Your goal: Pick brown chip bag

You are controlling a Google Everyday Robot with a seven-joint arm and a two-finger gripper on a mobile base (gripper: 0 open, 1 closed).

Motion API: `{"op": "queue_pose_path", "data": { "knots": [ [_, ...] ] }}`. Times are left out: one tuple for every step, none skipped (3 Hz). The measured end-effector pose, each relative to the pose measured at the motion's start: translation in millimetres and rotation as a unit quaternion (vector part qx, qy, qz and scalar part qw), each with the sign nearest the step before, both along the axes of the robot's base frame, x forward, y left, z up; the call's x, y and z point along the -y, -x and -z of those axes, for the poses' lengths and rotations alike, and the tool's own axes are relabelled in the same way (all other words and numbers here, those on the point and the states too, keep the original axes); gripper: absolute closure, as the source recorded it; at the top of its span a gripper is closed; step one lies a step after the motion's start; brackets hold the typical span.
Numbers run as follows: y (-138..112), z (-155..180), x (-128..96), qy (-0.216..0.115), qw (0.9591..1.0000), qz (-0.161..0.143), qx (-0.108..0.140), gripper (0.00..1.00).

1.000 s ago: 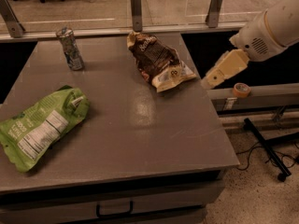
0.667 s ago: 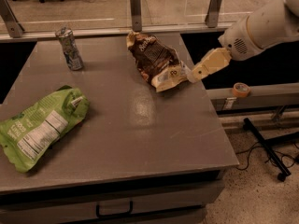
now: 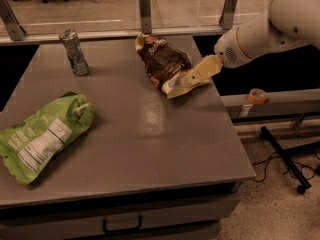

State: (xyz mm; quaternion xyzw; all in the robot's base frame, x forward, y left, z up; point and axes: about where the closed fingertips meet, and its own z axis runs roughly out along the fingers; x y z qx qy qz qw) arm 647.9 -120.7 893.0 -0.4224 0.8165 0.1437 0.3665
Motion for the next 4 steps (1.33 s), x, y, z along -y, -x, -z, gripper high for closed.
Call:
{"op": "queue_pose_path", "data": {
  "knots": [
    [-6, 8, -18, -0.006, 0.9999, -0.014, -0.002, 0.0],
    [-13, 12, -31, -0.01, 0.9996, -0.028, 0.0, 0.18],
    [-18, 15, -41, -0.02, 0.9989, -0.042, 0.005, 0.42],
    [-17, 9, -43, -0.031, 0.9983, -0.046, 0.016, 0.64]
  ]
}}
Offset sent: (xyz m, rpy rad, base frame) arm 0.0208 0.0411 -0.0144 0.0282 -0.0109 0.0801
